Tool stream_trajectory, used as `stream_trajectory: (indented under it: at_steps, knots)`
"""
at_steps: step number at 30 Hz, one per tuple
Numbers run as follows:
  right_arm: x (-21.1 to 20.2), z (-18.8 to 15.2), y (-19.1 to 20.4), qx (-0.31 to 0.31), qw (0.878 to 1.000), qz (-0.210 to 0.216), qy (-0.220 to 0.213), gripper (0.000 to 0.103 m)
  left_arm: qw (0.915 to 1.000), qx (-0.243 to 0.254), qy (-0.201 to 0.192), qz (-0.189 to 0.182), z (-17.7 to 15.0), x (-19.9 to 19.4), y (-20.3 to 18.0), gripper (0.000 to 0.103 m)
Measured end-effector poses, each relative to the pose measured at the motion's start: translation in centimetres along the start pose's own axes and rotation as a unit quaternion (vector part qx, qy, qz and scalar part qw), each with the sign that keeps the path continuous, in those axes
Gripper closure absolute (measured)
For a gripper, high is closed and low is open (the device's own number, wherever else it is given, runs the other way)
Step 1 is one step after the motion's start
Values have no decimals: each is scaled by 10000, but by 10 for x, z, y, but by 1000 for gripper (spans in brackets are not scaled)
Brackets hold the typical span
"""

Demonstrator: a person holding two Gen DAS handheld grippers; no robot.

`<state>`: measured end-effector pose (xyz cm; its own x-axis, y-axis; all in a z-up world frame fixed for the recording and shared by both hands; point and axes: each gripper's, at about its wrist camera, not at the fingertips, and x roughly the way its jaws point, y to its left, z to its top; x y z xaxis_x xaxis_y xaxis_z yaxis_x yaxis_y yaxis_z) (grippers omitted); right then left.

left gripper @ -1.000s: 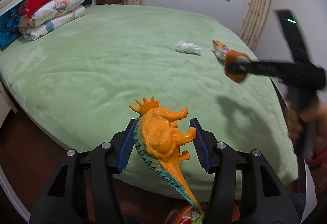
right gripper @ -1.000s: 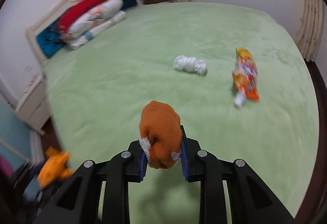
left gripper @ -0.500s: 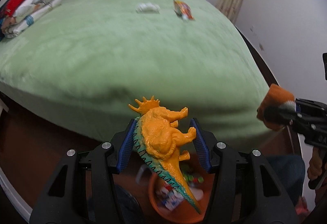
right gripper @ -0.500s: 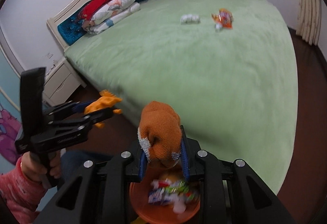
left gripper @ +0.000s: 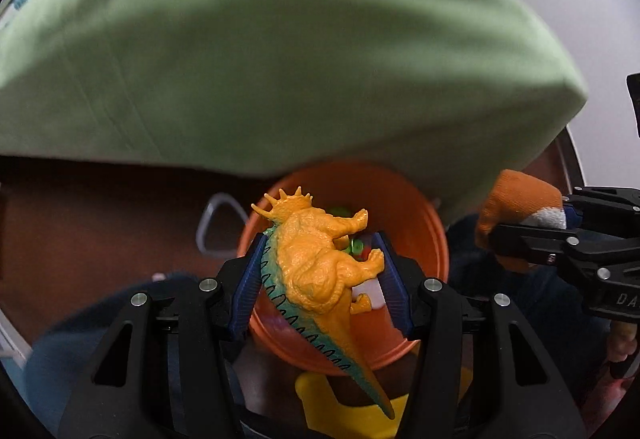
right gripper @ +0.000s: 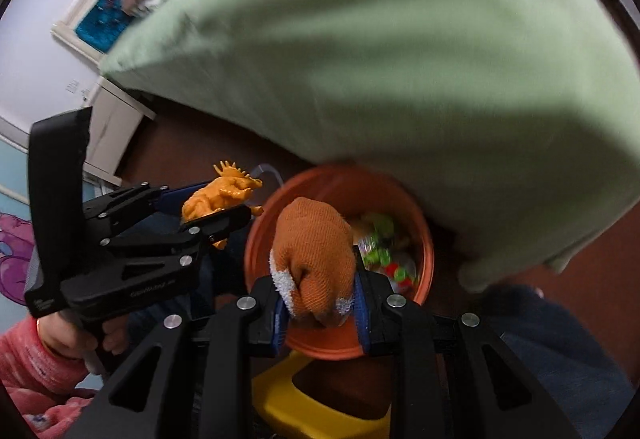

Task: Collect trash
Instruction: 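Carry dinosaur and plush over the orange bucket and open both tools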

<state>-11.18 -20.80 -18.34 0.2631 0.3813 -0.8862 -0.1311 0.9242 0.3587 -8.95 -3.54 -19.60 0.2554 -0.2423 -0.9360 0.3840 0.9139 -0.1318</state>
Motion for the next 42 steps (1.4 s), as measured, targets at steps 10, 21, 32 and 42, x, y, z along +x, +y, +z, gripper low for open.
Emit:
stream_trajectory:
  at_steps: [10, 21, 32, 42]
  knots:
    - [62, -13, -5, 130, 9971, -309, 683, 76, 9976, -79, 673, 149, -17, 55, 4, 51]
    - [59, -10, -12, 344, 9968, -365, 625, 36, 9954, -181, 888, 295, -22, 66, 8, 41]
    - [38, 1, -31, 768, 9965, -278, 192, 24, 9961, -271, 649, 534, -16, 53, 15, 22]
    - [22, 7, -25, 655, 9976, -217, -4, 24, 9977, -277, 401, 480, -6, 32, 11, 22]
